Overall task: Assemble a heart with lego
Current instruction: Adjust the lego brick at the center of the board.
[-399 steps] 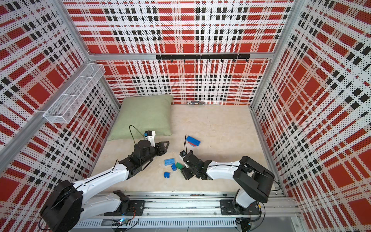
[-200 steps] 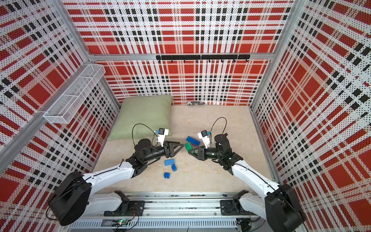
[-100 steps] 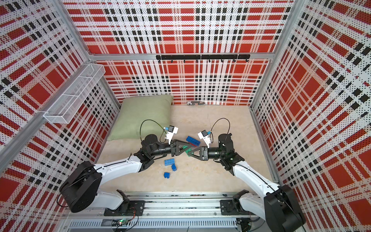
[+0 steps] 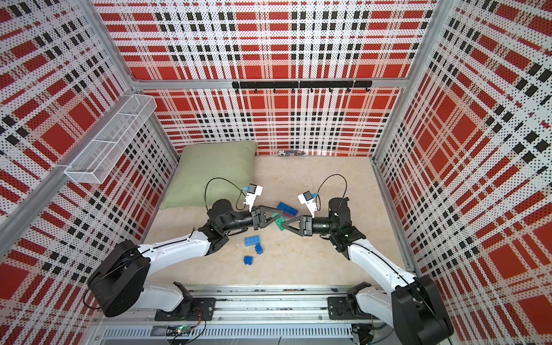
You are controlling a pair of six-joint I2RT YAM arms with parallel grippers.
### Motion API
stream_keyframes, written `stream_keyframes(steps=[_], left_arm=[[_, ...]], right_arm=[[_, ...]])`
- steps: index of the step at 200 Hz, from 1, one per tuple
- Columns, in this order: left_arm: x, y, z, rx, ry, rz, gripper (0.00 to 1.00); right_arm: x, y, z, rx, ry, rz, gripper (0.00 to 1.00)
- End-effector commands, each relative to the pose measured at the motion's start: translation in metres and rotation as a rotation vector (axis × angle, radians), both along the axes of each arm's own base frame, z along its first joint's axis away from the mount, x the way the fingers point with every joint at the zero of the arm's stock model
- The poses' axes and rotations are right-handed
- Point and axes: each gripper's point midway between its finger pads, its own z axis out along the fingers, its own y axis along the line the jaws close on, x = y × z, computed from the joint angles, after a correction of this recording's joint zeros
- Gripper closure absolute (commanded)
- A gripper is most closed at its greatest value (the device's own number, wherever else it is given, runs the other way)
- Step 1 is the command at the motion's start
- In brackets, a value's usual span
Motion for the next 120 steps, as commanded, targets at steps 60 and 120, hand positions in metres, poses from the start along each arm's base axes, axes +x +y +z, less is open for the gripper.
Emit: stream_keyframes(steps=[60, 120], left_arm=[[0.050, 0.029, 0.041, -0.227, 0.195, 0.428, 1.00], [0.048, 0.016, 0.045, -0.305, 0.292, 0.474, 1.00]], right_arm=[[0.036, -0.035, 0.049, 0.298, -0.007, -0.373, 0.11], [0.045, -0.028, 0.067, 0.432, -0.018, -0.407, 0.20]])
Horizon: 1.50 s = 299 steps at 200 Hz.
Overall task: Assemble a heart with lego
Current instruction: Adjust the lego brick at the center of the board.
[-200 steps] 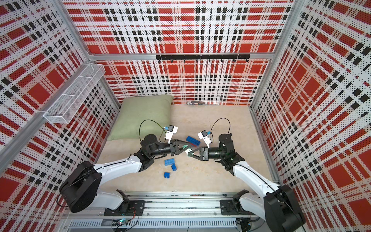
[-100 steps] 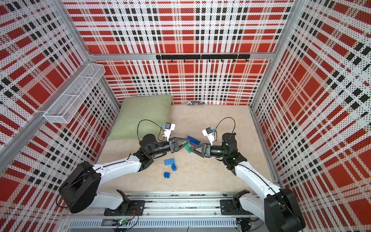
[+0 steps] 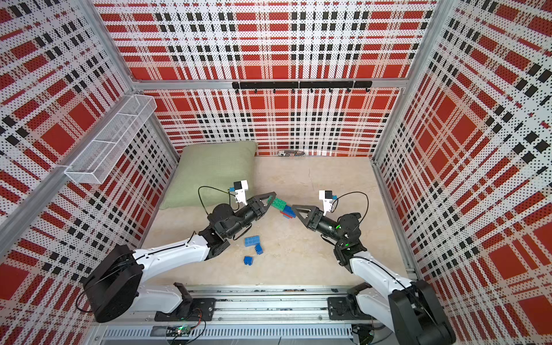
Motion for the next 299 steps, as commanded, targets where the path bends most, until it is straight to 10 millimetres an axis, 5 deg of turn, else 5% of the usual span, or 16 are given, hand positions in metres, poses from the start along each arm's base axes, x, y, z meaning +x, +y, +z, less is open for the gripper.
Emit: stream_keyframes(steps=[1, 80, 160, 183, 202, 226, 267, 299], left_arm=[[0.003, -0.005, 0.022, -0.092, 0.010, 0.045, 1.00], [0.002, -0.015, 0.018, -0.141, 0.063, 0.066, 1.00], [0.007, -0.017, 0.003, -0.098, 0.067, 0.086, 0.98], [0.009, -0.019, 0.004, -0.065, 0.047, 0.087, 0.88], [0.011, -0.019, 0.001, -0.040, 0.039, 0.075, 0.61], [0.019, -0.009, -0.009, 0.029, 0.021, 0.092, 0.47], [0.050, 0.020, -0.052, 0.234, 0.003, 0.126, 0.45], [0.075, 0.019, -0.094, 0.359, 0.034, 0.072, 0.44]], right_arm=[[0.003, 0.002, 0.036, 0.110, -0.083, -0.027, 0.20], [0.013, 0.023, 0.030, 0.213, -0.004, -0.020, 0.47], [0.020, 0.020, 0.024, 0.208, 0.019, -0.061, 0.76], [0.022, 0.020, 0.020, 0.198, 0.032, -0.060, 0.81], [0.030, 0.010, 0.014, 0.195, 0.057, -0.087, 0.82], [0.040, -0.008, 0.000, 0.161, 0.088, -0.117, 0.82], [0.058, -0.033, -0.057, -0.016, 0.177, -0.179, 0.82], [0.065, -0.032, -0.088, -0.054, 0.220, -0.184, 0.82]])
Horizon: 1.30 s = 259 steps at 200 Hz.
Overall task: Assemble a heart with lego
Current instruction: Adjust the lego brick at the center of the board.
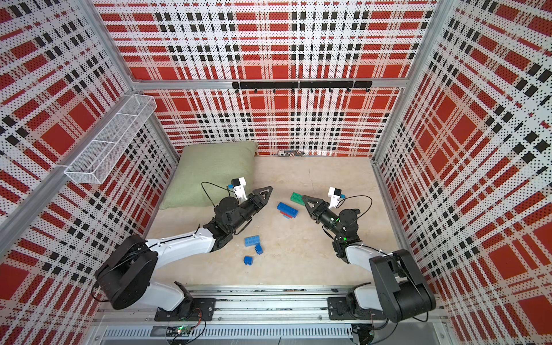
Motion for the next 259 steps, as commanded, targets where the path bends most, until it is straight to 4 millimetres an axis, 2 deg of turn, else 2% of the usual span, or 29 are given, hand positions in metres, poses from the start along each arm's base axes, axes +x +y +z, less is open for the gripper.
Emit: stream_keyframes(steps=[1, 21, 64, 106, 131, 171, 234, 259], left_arm=[[0.012, -0.009, -0.037, 0.141, 0.022, -0.086, 0.44], [0.023, -0.019, -0.064, 0.182, 0.053, -0.135, 0.44], [0.047, -0.040, -0.093, 0.241, 0.049, -0.190, 0.45], [0.060, -0.043, -0.129, 0.262, 0.109, -0.205, 0.45], [0.056, -0.045, -0.129, 0.249, 0.121, -0.218, 0.45], [0.040, -0.046, -0.115, 0.219, 0.115, -0.225, 0.46], [0.021, -0.051, -0.113, 0.182, 0.141, -0.244, 0.46], [0.017, -0.050, -0.113, 0.181, 0.144, -0.238, 0.47]], right_arm=[[-0.002, 0.005, -0.032, -0.059, 0.042, 0.036, 0.82], [0.002, 0.003, -0.044, -0.062, 0.053, 0.016, 0.83], [0.007, -0.004, -0.074, -0.120, 0.107, -0.038, 0.84], [0.012, -0.002, -0.074, -0.102, 0.090, -0.036, 0.84], [0.015, -0.003, -0.076, -0.106, 0.084, -0.045, 0.85], [0.017, -0.002, -0.081, -0.096, 0.093, -0.038, 0.85], [0.017, -0.002, -0.085, -0.081, 0.087, -0.017, 0.86], [0.018, -0.001, -0.080, -0.064, 0.072, -0.005, 0.85]])
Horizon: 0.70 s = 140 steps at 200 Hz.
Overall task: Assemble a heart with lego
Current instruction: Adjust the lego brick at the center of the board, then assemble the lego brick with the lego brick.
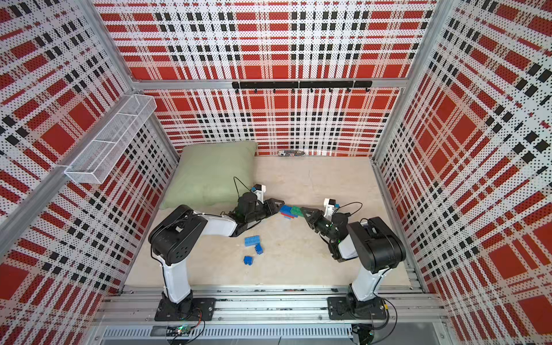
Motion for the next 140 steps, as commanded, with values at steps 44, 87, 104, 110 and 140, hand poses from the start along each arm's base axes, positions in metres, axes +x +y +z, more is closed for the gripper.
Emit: stream_keyframes(steps=[44, 87, 104, 110, 140], left_arm=[[-0.005, 0.012, 0.002, -0.005, 0.003, 0.034, 0.48], [-0.011, 0.008, 0.005, 0.001, -0.011, -0.003, 0.48], [-0.012, 0.009, 0.004, 0.006, -0.010, -0.009, 0.48], [-0.013, 0.008, 0.002, 0.010, -0.008, -0.012, 0.49], [-0.013, 0.011, -0.005, 0.024, 0.004, -0.014, 0.49]], right_arm=[[0.003, 0.007, 0.009, 0.018, -0.057, 0.061, 0.85], [0.006, 0.010, 0.006, -0.014, -0.069, 0.106, 0.85], [0.007, 0.010, 0.004, -0.018, -0.064, 0.122, 0.85], [0.008, 0.009, 0.003, -0.019, -0.066, 0.124, 0.85], [0.009, 0.010, -0.001, -0.009, -0.063, 0.144, 0.84]])
